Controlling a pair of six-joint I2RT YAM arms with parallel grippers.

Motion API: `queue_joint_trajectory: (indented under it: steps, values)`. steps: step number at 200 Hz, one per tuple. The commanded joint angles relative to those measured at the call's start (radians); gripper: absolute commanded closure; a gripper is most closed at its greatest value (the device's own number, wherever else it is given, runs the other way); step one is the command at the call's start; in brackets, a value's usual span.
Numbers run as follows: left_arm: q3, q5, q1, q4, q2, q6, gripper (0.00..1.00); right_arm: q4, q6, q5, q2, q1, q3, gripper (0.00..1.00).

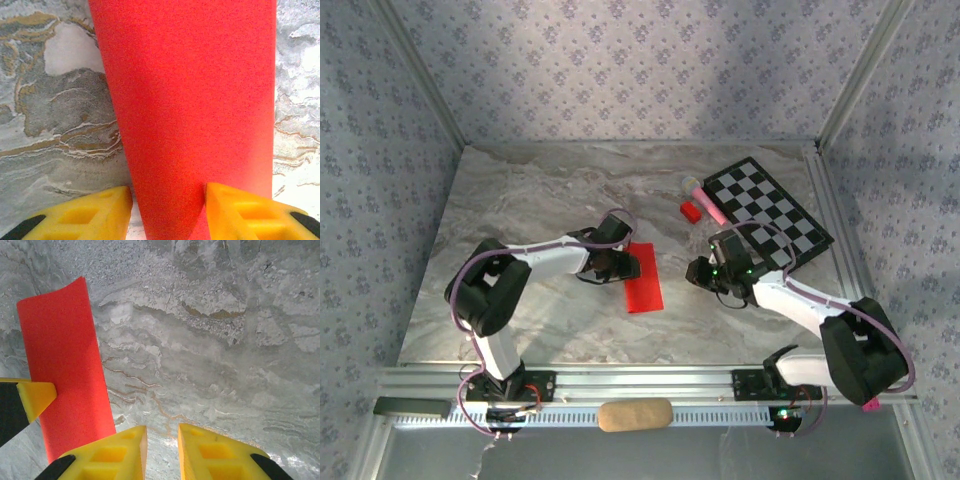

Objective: Fold a paper plane with a square sheet of paper (pick it up from the middle)
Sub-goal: Hold the square sheet of paper at the center of the table.

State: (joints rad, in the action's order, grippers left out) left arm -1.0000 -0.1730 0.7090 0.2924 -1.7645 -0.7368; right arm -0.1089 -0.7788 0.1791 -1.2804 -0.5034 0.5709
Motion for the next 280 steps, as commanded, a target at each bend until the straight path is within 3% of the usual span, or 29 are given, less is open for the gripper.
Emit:
queue_joint_trajectory:
  steps: [1, 146, 280]
  values:
    - [-0.007, 0.026, 0.002, 0.046, -0.051, 0.038, 0.54, -0.014, -0.014, 0.001, 0.008, 0.003, 0.006, 0.76]
    - [-0.075, 0.041, -0.006, 0.125, -0.107, 0.09, 0.56, -0.006, 0.001, 0.04, -0.029, -0.004, 0.016, 0.76]
    - [-0.068, 0.029, -0.011, 0.095, -0.111, 0.06, 0.54, 0.003, 0.027, 0.069, -0.061, -0.027, 0.041, 0.76]
